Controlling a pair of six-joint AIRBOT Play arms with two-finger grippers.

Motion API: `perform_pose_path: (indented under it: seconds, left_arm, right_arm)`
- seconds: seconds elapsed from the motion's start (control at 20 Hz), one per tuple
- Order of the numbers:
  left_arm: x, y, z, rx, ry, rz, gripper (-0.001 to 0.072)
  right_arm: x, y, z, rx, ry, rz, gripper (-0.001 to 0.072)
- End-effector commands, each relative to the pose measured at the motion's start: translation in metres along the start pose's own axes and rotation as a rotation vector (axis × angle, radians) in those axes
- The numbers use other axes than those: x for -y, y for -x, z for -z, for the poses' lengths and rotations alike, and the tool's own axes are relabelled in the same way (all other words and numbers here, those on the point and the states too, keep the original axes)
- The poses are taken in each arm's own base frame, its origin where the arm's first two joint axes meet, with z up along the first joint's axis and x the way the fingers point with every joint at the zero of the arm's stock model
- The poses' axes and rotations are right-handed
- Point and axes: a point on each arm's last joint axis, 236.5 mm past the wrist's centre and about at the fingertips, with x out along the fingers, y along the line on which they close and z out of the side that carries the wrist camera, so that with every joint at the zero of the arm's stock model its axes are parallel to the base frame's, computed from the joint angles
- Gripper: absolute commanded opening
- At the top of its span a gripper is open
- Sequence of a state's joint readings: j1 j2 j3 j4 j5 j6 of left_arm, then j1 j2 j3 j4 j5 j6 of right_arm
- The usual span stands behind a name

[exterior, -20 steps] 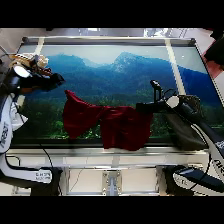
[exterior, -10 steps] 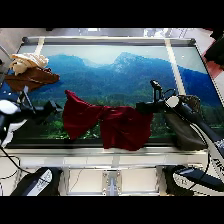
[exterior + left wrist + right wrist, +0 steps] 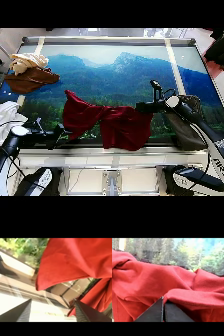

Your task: Fold the shirts.

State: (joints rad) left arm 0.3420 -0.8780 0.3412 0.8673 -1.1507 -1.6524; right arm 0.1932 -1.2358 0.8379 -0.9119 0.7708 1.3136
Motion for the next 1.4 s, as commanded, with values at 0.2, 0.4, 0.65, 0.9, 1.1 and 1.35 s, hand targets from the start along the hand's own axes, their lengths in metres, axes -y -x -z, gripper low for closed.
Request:
perform_pose_path:
  seconds: [0.2, 0.4, 0.65, 0.9, 1.1, 1.35]
  left_arm:
    - [-0.004, -0.028, -0.012, -0.035, 0.036, 0.036, 0.0469]
    - [-0.012, -0.036, -0.018, -0.033, 0.056, 0.017, 0.0468]
    - [0.022, -0.037, -0.043, 0.072, 0.017, 0.148, 0.0017]
    - [0.146, 0.055, -0.063, 0.207, -0.233, 0.559, 0.0015]
    - [0.211, 0.221, -0.067, 0.613, -0.487, 0.679, 0.0014]
    - [0.236, 0.373, -0.022, 1.032, -0.67, 0.627, 0.0013]
  right_arm:
    - [-0.007, 0.0, -0.002, 0.007, -0.03, -0.03, 0.0014]
    - [-0.011, 0.004, -0.006, 0.023, -0.031, -0.039, 0.0014]
    - [-0.021, 0.02, -0.015, 0.073, -0.007, -0.05, 0.0013]
    - [-0.056, 0.087, -0.031, 0.222, 0.11, -0.079, 0.0013]
    - [-0.11, 0.204, -0.022, 0.459, 0.229, -0.139, 0.0012]
    - [-0.166, 0.379, -0.015, 0.846, 0.369, -0.125, 0.0011]
